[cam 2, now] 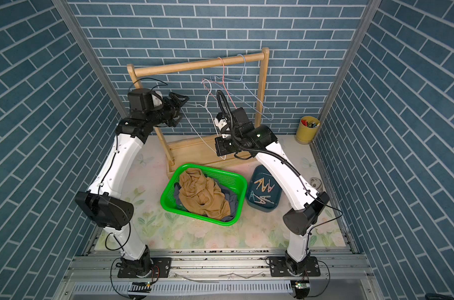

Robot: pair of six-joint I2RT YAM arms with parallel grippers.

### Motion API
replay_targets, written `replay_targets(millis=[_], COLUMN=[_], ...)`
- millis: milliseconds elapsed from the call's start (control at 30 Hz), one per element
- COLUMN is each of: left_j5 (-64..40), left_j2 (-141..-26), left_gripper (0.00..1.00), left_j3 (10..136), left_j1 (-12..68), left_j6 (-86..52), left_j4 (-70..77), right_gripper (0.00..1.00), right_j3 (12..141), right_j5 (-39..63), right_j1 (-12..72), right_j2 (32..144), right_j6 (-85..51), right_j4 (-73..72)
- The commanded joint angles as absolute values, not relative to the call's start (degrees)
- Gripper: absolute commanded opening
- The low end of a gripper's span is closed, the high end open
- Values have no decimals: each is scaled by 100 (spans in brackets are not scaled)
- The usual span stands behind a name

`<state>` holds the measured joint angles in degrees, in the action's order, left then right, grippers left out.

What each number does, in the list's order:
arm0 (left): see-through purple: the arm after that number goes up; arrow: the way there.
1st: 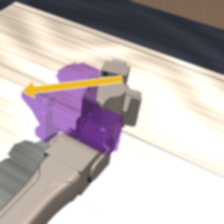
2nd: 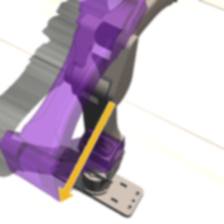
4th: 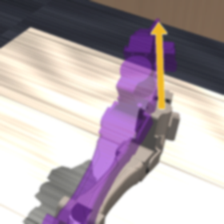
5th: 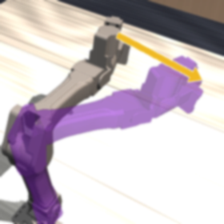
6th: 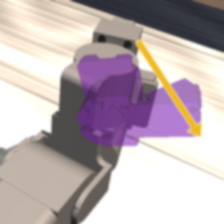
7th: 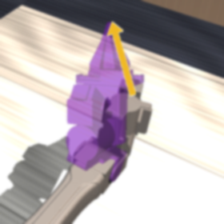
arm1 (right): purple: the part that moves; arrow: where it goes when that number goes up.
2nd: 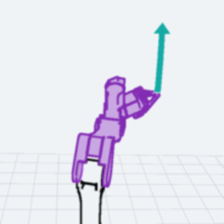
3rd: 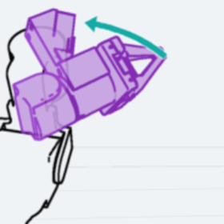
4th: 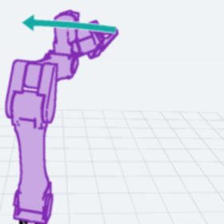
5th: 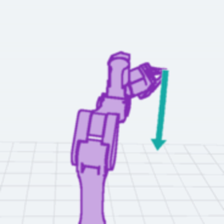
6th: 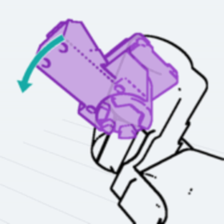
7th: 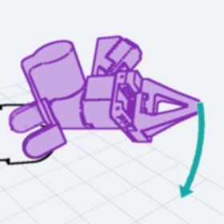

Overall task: Remove the clothespins securing tank tops to the hanger
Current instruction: Adjust the hanger.

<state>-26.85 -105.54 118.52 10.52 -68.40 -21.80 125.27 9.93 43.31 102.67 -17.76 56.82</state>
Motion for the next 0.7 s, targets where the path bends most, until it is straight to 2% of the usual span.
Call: replay_targets(millis=[0, 133, 333, 467, 533, 667], left_j5=[-2886, -2719, -2610, -2683, -2664, -2730], left_j2=[-10547, -10527, -10478, -10466, -10510, -10641], left_gripper=[89, 85, 70, 64, 53, 25], left_j3=[11725, 11591, 11409, 11286, 11354, 11425], left_j1=[1063, 1055, 1063, 1060, 1063, 1065], left_j6=[-8019, -8259, -8558, -8783, -8780, -9021], left_j4=[-1079, -830, -486, -297, -374, -227], right_gripper=[0, 0, 0, 0, 0, 0], right_j3=[12201, 11924, 11651, 11520, 11490, 11466], right_j5=[1088, 1190, 1199, 1178, 1178, 1134], right_j1=[4395, 4412, 4465, 4516, 4548, 4617], right_j2=[9822, 9686, 9625, 9614, 9615, 9620], right_j6=[-1884, -1929, -1872, -1807, -1768, -1705], right_j4=[4970, 4798, 4697, 4626, 4613, 4588])
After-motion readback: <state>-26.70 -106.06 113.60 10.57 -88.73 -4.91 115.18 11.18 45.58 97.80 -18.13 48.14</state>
